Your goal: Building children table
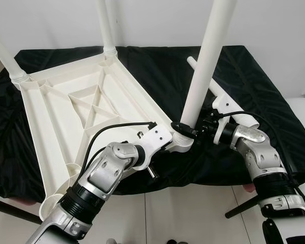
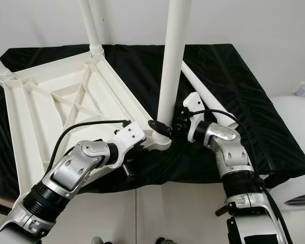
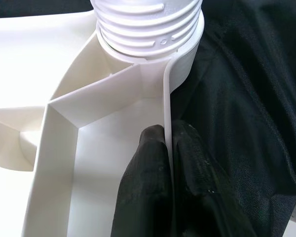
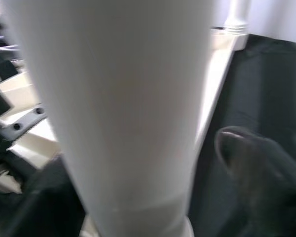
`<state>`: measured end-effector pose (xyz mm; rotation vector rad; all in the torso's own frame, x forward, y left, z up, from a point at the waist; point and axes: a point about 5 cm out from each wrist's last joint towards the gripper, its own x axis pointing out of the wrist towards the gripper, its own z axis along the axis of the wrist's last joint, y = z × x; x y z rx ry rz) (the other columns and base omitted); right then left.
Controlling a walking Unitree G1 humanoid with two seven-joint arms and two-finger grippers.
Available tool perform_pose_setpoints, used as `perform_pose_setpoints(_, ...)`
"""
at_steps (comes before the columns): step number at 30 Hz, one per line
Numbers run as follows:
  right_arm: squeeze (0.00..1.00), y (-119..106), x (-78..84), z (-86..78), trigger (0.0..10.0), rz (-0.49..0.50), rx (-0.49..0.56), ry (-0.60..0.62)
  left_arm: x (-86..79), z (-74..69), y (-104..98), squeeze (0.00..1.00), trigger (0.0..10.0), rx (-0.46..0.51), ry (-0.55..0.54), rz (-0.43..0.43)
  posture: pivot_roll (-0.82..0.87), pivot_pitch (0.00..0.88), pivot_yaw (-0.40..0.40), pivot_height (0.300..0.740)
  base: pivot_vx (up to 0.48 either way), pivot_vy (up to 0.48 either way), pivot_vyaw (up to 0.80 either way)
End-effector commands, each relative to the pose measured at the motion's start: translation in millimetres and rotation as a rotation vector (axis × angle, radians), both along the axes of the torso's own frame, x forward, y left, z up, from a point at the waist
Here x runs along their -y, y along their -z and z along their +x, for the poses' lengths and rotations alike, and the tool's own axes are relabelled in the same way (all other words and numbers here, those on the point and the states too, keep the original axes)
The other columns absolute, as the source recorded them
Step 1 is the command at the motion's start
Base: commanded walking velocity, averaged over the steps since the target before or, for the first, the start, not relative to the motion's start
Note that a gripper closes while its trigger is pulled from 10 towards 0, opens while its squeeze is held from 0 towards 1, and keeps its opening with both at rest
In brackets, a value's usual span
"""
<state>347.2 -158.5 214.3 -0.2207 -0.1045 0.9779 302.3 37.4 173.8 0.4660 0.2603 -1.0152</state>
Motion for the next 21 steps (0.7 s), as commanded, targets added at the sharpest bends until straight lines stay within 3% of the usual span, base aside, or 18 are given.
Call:
perform_pose_setpoints(1, 0.0, -3, 3.7, 1.0, 3.0, 0.004, 0.014, 0.001, 6.7, -2.5, -8, 0.0, 10.0, 0.028, 0.051, -0.014, -0.08, 0.161, 0.038, 0.74, 0.0, 0.0, 0.0)
perform_pose_setpoints(2, 0.0, -3, 3.7, 1.0, 3.0, 0.004, 0.014, 0.001, 6.7, -2.5, -8, 0.0, 10.0, 0.028, 0.051, -0.014, -0.08, 0.161, 0.038, 0.74, 0.0, 0.0, 0.0)
perform_pose_setpoints(3, 0.0, -3, 3.7, 0.5, 0.0, 0.007, 0.01, -0.005, 6.6, -2.4, -8, 0.0, 10.0, 0.028, 0.05, -0.014, -0.08, 0.161, 0.037, 0.74, 0.0, 0.0, 0.0)
perform_pose_setpoints(15, 0.0, 7, -0.6, -10.4, 0.0, 0.031, -0.009, -0.026, 5.8, -2.0, -7, 0.0, 10.0, 0.026, 0.045, -0.011, -0.08, 0.164, 0.036, 0.74, 0.0, 0.0, 0.0)
perform_pose_setpoints(16, 0.0, 8, -2.3, -13.2, 3.3, 0.045, -0.01, -0.019, 5.6, -1.8, -7, 0.0, 10.0, 0.025, 0.043, -0.009, -0.08, 0.165, 0.038, 0.74, 0.0, 0.0, 0.0)
perform_pose_setpoints(17, 0.0, 9, -3.7, -15.5, 3.9, 0.054, -0.009, -0.015, 5.4, -1.7, -7, 0.0, 10.0, 0.024, 0.042, -0.008, -0.08, 0.166, 0.039, 0.74, 0.0, 0.0, 0.0)
perform_pose_setpoints(18, 0.0, 9, -3.7, -15.5, 3.9, 0.054, -0.009, -0.015, 5.4, -1.7, -7, 0.0, 10.0, 0.024, 0.042, -0.008, -0.08, 0.166, 0.039, 0.74, 0.0, 0.0, 0.0)
perform_pose_setpoints(19, 0.0, 10, -4.6, -17.1, 10.0, 0.063, -0.004, -0.001, 5.4, -1.6, -7, 0.0, 10.0, 0.023, 0.04, -0.007, -0.08, 0.166, 0.039, 0.74, 0.0, 0.0, 0.0)
perform_pose_setpoints(21, 0.0, 11, -5.7, -17.9, 10.0, 0.08, -0.009, 0.024, 5.3, -1.5, -7, 0.0, 10.0, 0.022, 0.04, -0.005, -0.09, 0.168, 0.039, 0.74, 0.0, 0.0, 0.0)
